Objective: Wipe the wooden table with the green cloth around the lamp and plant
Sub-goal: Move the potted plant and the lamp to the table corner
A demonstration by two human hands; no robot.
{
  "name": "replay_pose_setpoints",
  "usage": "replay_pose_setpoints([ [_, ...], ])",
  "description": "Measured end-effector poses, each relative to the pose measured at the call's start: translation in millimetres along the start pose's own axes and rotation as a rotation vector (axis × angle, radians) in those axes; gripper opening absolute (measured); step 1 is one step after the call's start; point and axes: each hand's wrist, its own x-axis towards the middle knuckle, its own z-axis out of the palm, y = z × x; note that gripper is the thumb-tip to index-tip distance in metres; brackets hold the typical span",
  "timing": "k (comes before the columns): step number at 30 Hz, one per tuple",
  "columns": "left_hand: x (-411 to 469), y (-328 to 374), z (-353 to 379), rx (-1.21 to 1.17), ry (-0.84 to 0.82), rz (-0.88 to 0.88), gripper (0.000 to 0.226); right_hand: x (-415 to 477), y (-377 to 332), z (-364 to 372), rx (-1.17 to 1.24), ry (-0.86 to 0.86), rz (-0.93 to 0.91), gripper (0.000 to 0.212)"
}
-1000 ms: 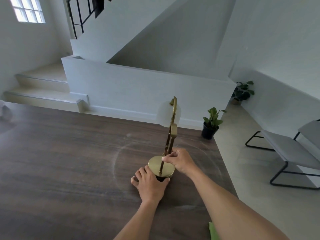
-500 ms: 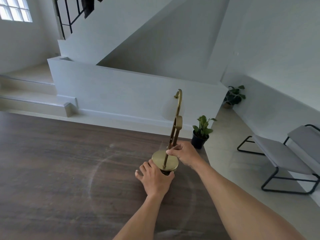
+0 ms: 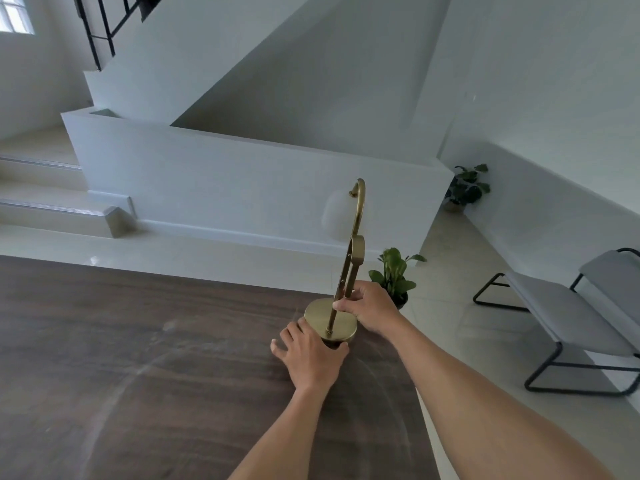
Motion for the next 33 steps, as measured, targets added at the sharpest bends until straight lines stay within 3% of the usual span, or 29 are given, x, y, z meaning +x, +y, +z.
replay_pose_setpoints([
  [13,46,16,32,0.032,0.0,0.002,0.093,62,24,-9,-0.001,0.022,0.04,0.015],
  [26,55,19,47,0.097,0.001,0.006,0.091,52,30,0,0.053,-0.005,0.073,0.011],
  [33,56,16,38,0.126,-0.086,0.044,0.093,39,31,6,0.083,0.05,0.098,0.015],
])
